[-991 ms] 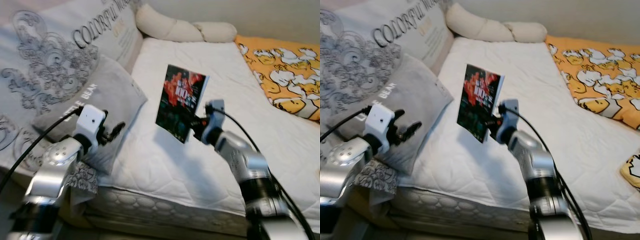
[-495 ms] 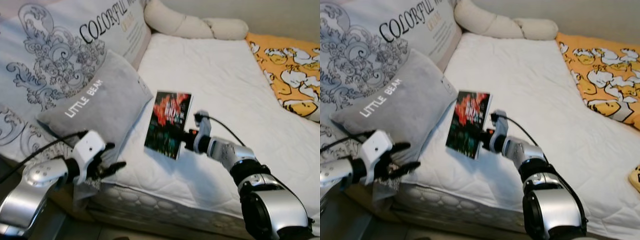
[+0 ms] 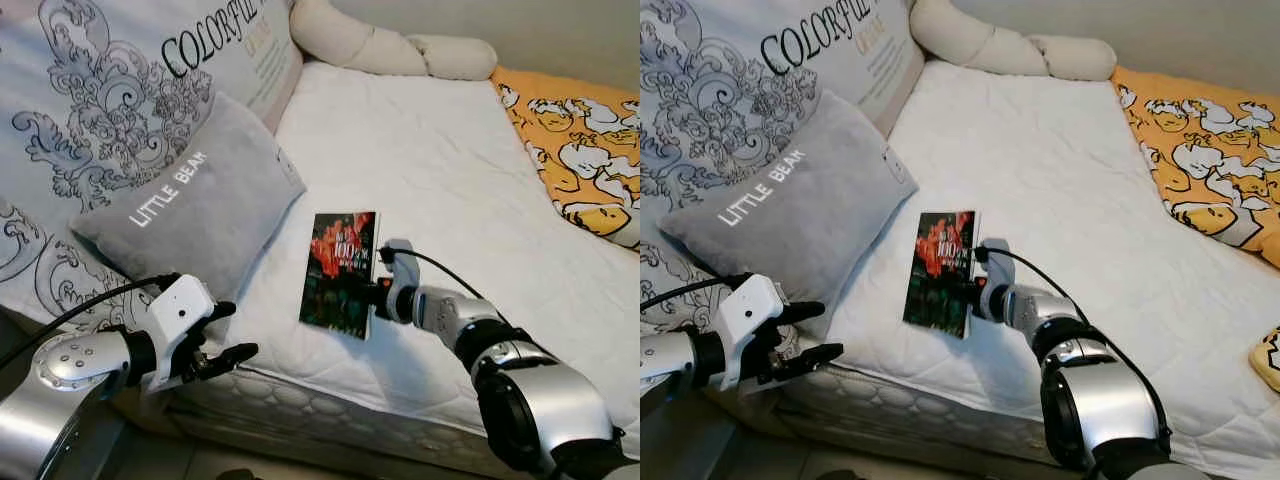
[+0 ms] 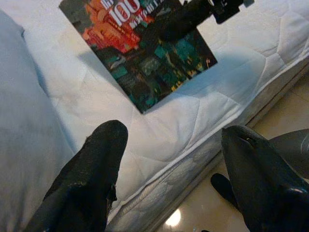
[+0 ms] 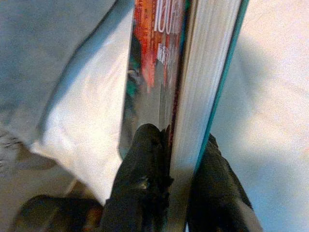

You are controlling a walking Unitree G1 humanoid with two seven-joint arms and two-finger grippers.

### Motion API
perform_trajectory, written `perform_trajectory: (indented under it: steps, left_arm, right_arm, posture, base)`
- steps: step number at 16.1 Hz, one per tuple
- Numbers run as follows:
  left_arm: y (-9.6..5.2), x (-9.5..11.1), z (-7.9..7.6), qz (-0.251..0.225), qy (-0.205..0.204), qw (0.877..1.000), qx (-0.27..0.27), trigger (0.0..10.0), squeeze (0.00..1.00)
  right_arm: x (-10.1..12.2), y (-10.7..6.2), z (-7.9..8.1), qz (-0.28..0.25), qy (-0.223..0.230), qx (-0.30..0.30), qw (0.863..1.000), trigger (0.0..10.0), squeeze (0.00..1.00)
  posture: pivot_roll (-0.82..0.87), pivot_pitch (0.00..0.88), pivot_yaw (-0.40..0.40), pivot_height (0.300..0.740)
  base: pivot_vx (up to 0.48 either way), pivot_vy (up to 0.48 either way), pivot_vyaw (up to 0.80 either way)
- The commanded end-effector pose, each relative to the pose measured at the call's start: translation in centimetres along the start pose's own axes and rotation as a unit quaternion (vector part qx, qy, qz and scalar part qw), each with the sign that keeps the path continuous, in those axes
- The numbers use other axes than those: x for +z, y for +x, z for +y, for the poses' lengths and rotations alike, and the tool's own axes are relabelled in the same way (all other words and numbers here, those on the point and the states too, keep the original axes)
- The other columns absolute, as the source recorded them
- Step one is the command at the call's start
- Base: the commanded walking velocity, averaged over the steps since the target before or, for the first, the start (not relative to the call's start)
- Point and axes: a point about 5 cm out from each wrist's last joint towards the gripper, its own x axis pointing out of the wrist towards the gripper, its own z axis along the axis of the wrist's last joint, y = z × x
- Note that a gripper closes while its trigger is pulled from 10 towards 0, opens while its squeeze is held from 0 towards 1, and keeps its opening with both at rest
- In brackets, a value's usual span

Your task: Clean up the room

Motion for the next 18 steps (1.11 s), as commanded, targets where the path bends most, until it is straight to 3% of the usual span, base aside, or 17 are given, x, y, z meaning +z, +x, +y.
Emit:
perform_trajectory:
  steps: [1,5,7,9,11,14,17,18]
  left_arm:
    - [-0.2,0.3,-0.1,-0.001,0.003,1.0,0.005,10.0,0.0]
    - [-0.3,0.2,-0.6,0.004,-0.004,1.0,0.013,10.0,0.0]
    - [-0.4,0.2,-0.7,0.007,-0.007,1.0,0.016,10.0,0.0]
    - [-0.2,0.2,-0.8,0.007,-0.008,1.0,0.016,10.0,0.0]
    - [0.0,0.1,-1.0,0.008,-0.01,1.0,0.015,10.0,0.0]
    - [0.3,-0.2,-1.2,0.011,-0.013,1.0,0.013,10.0,0.0]
    - [0.6,-0.3,-1.6,0.013,-0.014,1.0,0.005,10.0,0.0]
    - [0.7,-0.4,-1.8,0.015,-0.013,1.0,-0.002,10.0,0.0]
  right_arm:
    - [1.3,-0.2,-0.3,-0.018,-0.028,-0.026,0.999,10.0,0.96]
    - [2.3,-0.5,-1.2,-0.035,-0.077,-0.109,0.99,10.0,1.0]
    - [2.6,-0.7,-1.8,-0.048,-0.153,-0.171,0.972,10.0,1.0]
    - [2.6,-0.8,-2.0,-0.052,-0.169,-0.186,0.967,10.0,1.0]
    - [2.4,-1.1,-2.5,-0.049,-0.157,-0.195,0.967,10.0,1.0]
    - [2.0,-1.1,-2.5,-0.047,-0.146,-0.153,0.976,10.0,1.0]
    - [0.7,-0.6,-1.0,-0.003,-0.184,-0.015,0.983,10.0,1.0]
    - [-0.8,-0.7,-0.3,0.053,-0.22,0.086,0.97,10.0,1.0]
  posture:
    - [0.2,0.066,-0.091,0.74]
    - [0.21,0.07,-0.1,0.74]
    - [0.21,0.063,-0.096,0.74]
    - [0.21,0.059,-0.094,0.74]
    - [0.2,0.048,-0.088,0.74]
    - [0.18,0.044,-0.086,0.74]
    - [0.17,0.042,-0.083,0.74]
    - [0.17,0.044,-0.082,0.74]
  base:
    - [0.0,0.0,0.0]
    - [0.0,0.0,0.0]
    - [0.0,0.0,0.0]
    - [0.0,0.0,0.0]
    - [0.0,0.0,0.0]
    - [0.0,0.0,0.0]
    - [0.0,0.0,0.0]
    - [0.0,0.0,0.0]
